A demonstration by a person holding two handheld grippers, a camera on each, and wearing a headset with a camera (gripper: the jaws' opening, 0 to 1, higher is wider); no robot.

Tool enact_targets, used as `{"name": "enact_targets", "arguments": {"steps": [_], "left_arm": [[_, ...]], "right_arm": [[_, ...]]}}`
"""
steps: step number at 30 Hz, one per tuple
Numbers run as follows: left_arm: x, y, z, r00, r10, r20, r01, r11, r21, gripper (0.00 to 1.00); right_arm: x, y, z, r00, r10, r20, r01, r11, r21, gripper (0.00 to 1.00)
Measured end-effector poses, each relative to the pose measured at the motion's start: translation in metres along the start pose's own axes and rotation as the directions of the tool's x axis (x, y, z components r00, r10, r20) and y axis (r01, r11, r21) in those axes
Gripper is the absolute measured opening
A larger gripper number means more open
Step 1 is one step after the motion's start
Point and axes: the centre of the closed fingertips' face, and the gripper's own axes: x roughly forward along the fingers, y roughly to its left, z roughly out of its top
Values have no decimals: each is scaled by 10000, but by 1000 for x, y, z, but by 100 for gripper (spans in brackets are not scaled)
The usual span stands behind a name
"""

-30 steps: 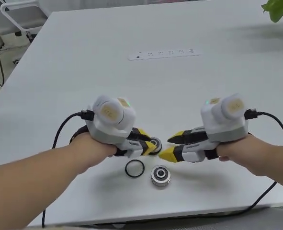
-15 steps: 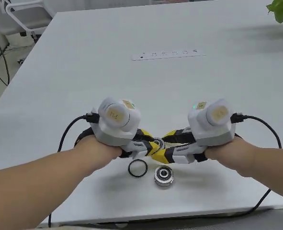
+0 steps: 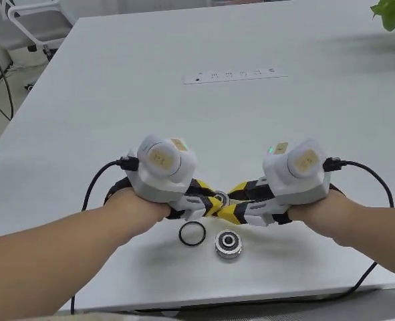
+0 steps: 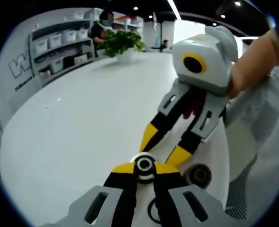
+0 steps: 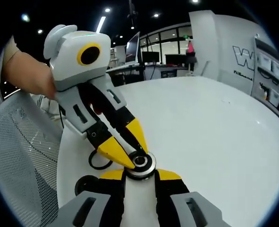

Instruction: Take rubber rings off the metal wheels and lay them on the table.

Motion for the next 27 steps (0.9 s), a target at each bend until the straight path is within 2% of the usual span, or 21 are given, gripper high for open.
{"name": "enact_targets", "arguments": {"steps": [17, 27], "left_arm": [[0, -1, 0, 10000, 79, -36, -79, 9999, -72, 13], [0, -1, 0, 9999, 74, -83, -74, 10000, -30, 13]], "right_arm": [[-5, -2, -6, 9997, 177, -142, -174, 9996, 211, 12], [-7, -3, -8, 9995, 256, -187, -243, 9975, 670, 2]]}}
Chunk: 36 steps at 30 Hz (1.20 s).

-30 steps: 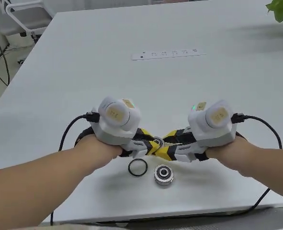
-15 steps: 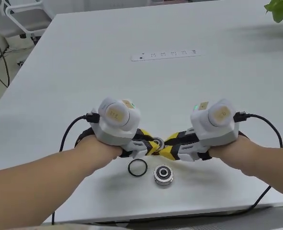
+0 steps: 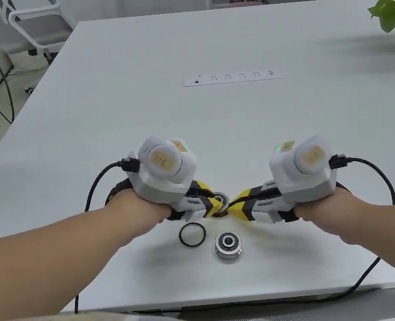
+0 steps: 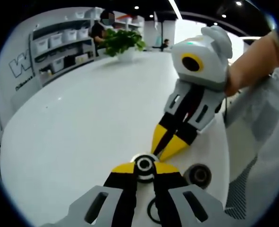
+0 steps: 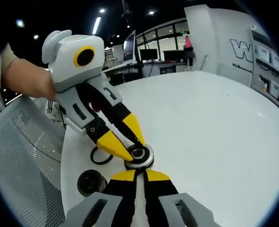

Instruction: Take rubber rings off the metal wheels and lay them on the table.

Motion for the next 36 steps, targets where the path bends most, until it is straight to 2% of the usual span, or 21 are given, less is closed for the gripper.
{"name": "enact_targets", "arguments": {"steps": [5, 11, 17, 19, 20, 21, 22, 23, 24, 28, 33, 35, 36], "left_arm": [[0, 0, 0, 10000, 26, -41, -25, 9999, 163, 13], [0, -1, 0, 9999, 68, -133, -64, 9995, 300, 13], [0, -1, -1, 9996, 134, -232, -122, 9985, 533, 12], [0, -1, -1, 9996, 149, -246, -136, 9985, 533, 12], [0, -1, -1, 9996, 138, -254, -125, 9986, 510, 12], [0, -1, -1, 9996, 107, -267, -94, 9989, 468, 12], [0, -1, -1, 9996, 93, -280, -81, 9990, 434, 12], [0, -1, -1, 9995, 80, -298, -67, 9990, 445, 12], [0, -1, 0, 9995, 80, -320, -65, 9990, 448, 12], [1, -2, 0, 9993, 174, -329, -158, 9986, 501, 12], [1, -1, 0, 9992, 219, -337, -201, 9984, 526, 12], [1, -1, 0, 9991, 218, -355, -200, 9986, 486, 11], [1, -1, 0, 9990, 232, -371, -214, 9986, 474, 11]], "right_arm": [[-3, -4, 0, 10000, 22, 97, -31, 9961, 883, 0], [-5, -1, 3, 9996, 60, 278, -99, 9893, 1453, 0], [-9, 0, 6, 9979, 79, 641, -234, 9690, 2458, 0], [-11, -2, 9, 9960, 64, 896, -317, 9582, 2844, 0], [-12, -2, 16, 9918, 46, 1279, -472, 9421, 3321, 0], [-13, -4, 12, 9944, -2, 1057, -363, 9388, 3426, 0], [-12, -4, 11, 9946, 17, 1034, -347, 9476, 3177, 0], [-11, -4, 11, 9942, 6, 1075, -355, 9457, 3229, 0], [-11, -4, 13, 9929, -37, 1187, -382, 9365, 3487, 0], [-11, -5, 15, 9910, -102, 1338, -416, 9247, 3785, 0], [-11, -5, 16, 9906, -103, 1362, -416, 9271, 3726, 0], [-11, -5, 17, 9894, -119, 1448, -463, 9189, 3918, 0], [-11, -5, 16, 9894, -114, 1446, -464, 9195, 3903, 0]]}}
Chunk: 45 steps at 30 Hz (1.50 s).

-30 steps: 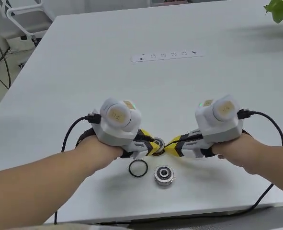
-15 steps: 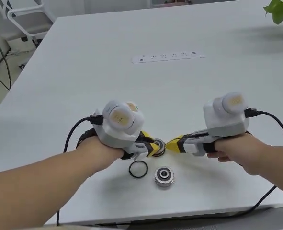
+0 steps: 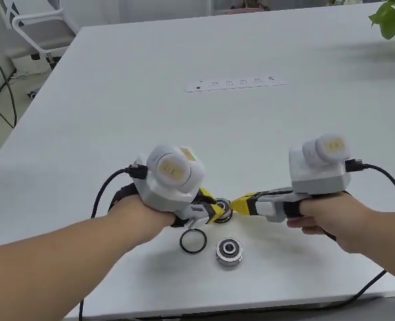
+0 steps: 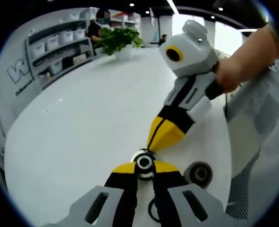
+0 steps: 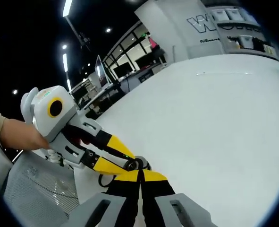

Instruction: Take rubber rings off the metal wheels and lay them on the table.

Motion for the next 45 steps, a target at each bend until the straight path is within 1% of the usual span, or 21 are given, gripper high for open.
{"name": "enact_targets", "arguments": {"steps": [5, 8, 9, 10, 11, 12, 13, 14, 15, 21, 24, 26, 27, 30, 31, 33, 36, 40, 45], "left_arm": [[0, 0, 0, 10000, 49, -10, -49, 10000, 16, 11], [0, 0, 0, 10000, 91, 13, -91, 10000, 35, 11], [0, 0, 0, 10000, 88, 22, -88, 10000, 22, 11], [0, -1, 0, 10000, 46, -6, -46, 10000, 6, 11], [0, 0, 0, 10000, 61, 16, -61, 10000, 1, 11], [0, 0, 0, 10000, 58, 21, -58, 10000, -10, 11], [0, 0, 0, 10000, 54, 25, -54, 10000, -15, 11], [0, 0, 0, 10000, 50, 24, -50, 10000, -7, 11], [0, 0, 0, 10000, 49, 23, -49, 10000, -10, 11], [0, 1, 0, 10000, 2, 47, -2, 10000, -26, 12], [0, 1, 0, 10000, 12, 79, -11, 10000, -44, 12], [0, 1, 0, 9999, 26, 110, -25, 10000, -54, 12], [0, 1, 0, 9998, 27, 190, -26, 10000, -85, 12], [0, 1, 0, 9994, 29, 332, -23, 9998, -179, 13], [0, 0, 0, 9993, 6, 369, -3, 10000, -77, 13], [0, 0, 1, 9994, -18, 343, 19, 10000, -38, 14], [-1, 1, 1, 9997, -141, 223, 145, 9998, -164, 14], [-3, -1, 0, 9997, -217, 103, 217, 9998, -18, 17], [-8, -5, 2, 9993, -332, 184, 331, 9994, 29, 20]], "right_arm": [[2, 3, 1, 9999, 101, -46, -102, 9998, -165, 0], [5, 12, 1, 9995, 323, -56, -325, 9993, -203, 0], [7, 19, 2, 9984, 574, -10, -574, 9981, -211, 0], [7, 26, 1, 9961, 882, -68, -883, 9961, -56, 0], [8, 24, 8, 9965, 801, 235, -797, 9967, -182, 0], [9, 22, 7, 9975, 692, 164, -688, 9973, -250, 0], [9, 21, 6, 9974, 710, 159, -705, 9971, -300, 0], [8, 19, 5, 9967, 780, 204, -779, 9969, -71, 0], [7, 19, 5, 9965, 793, 247, -794, 9968, 9, 0], [3, 26, 4, 9928, 1177, 216, -1185, 9920, 442, 0], [2, 28, 4, 9920, 1243, 216, -1251, 9912, 436, 0], [1, 29, 5, 9927, 1173, 274, -1183, 9922, 390, 0], [1, 28, 5, 9935, 1099, 285, -1108, 9933, 331, 0], [1, 26, 5, 9962, 853, 203, -854, 9963, 49, 0], [1, 26, 5, 9958, 890, 207, -891, 9960, 37, 0], [2, 25, 5, 9962, 850, 187, -850, 9964, 12, 0], [2, 23, 5, 9963, 842, 178, -841, 9965, -29, 0], [1, 20, 6, 9968, 774, 206, -774, 9970, -6, 0], [-2, 19, 9, 9972, 698, 283, -699, 9976, 9, 0]]}}
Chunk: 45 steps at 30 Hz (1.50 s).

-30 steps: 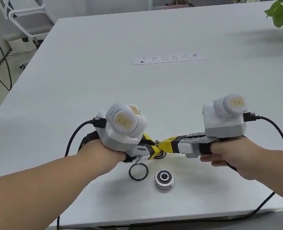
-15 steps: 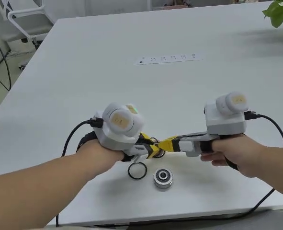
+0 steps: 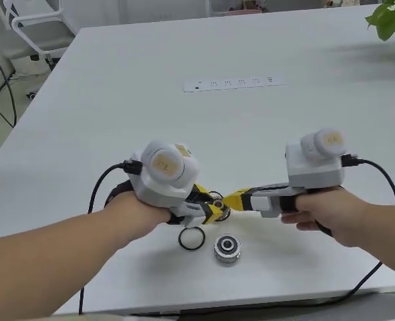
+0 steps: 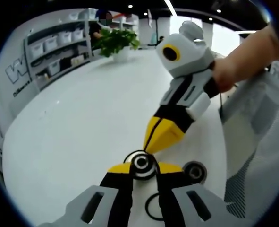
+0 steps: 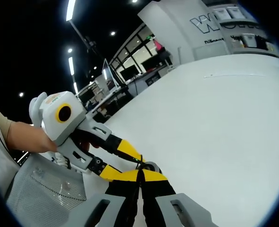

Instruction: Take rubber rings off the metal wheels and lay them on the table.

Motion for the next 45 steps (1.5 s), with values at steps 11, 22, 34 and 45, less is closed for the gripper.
{"name": "enact_targets", "arguments": {"steps": [11, 22, 34, 45], "left_arm": [[-21, -5, 5, 9990, -49, 450, 52, 10000, -69, 28], [-57, -9, 2, 9963, -133, 845, 158, 9995, -283, 36], [-88, -17, -2, 9914, -49, 1306, 128, 9981, -600, 45], [-100, -18, -22, 9935, 151, 1128, -82, 9980, -619, 53]], "right_arm": [[-4, 4, 6, 9997, 31, 226, -34, 9999, 148, 0], [-5, 17, 7, 9994, 292, 189, -293, 9995, 81, 0], [0, 30, 5, 9981, 614, 44, -614, 9981, 32, 0], [10, 38, -4, 9957, 892, -267, -888, 9959, 181, 0]]}}
